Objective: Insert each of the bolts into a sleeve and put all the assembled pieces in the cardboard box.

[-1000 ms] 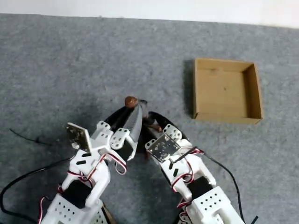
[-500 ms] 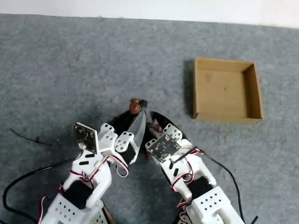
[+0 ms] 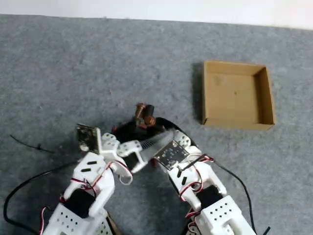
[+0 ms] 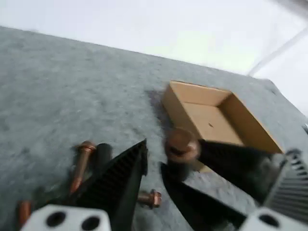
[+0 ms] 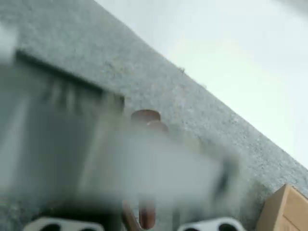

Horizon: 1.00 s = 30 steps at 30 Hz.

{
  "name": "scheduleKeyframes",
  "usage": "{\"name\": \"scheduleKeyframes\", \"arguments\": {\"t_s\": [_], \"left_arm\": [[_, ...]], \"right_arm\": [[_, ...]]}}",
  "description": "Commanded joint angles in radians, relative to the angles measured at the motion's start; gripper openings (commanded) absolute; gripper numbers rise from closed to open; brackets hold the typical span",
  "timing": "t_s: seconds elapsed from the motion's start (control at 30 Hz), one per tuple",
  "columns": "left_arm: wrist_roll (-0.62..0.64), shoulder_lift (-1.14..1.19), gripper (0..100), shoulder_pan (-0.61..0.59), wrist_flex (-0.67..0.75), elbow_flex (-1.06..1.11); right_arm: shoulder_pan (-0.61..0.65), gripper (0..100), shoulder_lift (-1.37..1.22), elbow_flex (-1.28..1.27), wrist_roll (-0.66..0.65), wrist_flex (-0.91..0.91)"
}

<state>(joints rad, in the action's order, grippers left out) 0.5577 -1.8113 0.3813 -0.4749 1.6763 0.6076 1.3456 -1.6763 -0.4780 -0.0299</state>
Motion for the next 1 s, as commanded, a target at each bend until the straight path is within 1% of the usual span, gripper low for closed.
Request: {"name": "scheduleKeyframes", "arguments": {"t_s": [0.0,0.1,0.2,0.27,0.33,0.53,0.7,0.8,0.87,0.97], "left_arm": [[0.084,-0.015,40,-0.119,0.061,-0.005],[0.127,-0.015,40,-0.194,0.107,0.002],[0.189,-0.015,40,-0.243,0.112,-0.005],[0.198,-0.015,40,-0.262,0.112,-0.005],[0.195,-0.015,40,-0.262,0.112,-0.004],[0.193,-0.015,40,-0.262,0.112,0.002],[0.193,-0.013,40,-0.266,0.112,0.004],[0.192,-0.013,40,-0.268,0.11,0.004],[0.192,-0.013,40,-0.265,0.109,0.007],[0.192,-0.013,40,-0.262,0.112,0.019]], "right_arm": [[0.004,0.5,0.021,-0.108,-0.009,-0.007],[0.004,0.5,0.019,-0.108,-0.009,-0.007],[0.004,0.5,0.019,-0.108,-0.009,-0.007],[0.004,0.5,0.019,-0.108,-0.011,-0.007],[-0.012,0.5,0.021,-0.108,-0.009,-0.008],[-0.119,0.5,0.022,-0.107,-0.006,-0.015],[-0.173,0.5,0.022,-0.105,-0.006,-0.015],[-0.252,0.5,0.018,-0.073,-0.006,-0.039],[-0.308,0.5,0.016,-0.033,0.025,-0.061],[-0.415,0.5,0.005,0.09,0.166,-0.054]]}}
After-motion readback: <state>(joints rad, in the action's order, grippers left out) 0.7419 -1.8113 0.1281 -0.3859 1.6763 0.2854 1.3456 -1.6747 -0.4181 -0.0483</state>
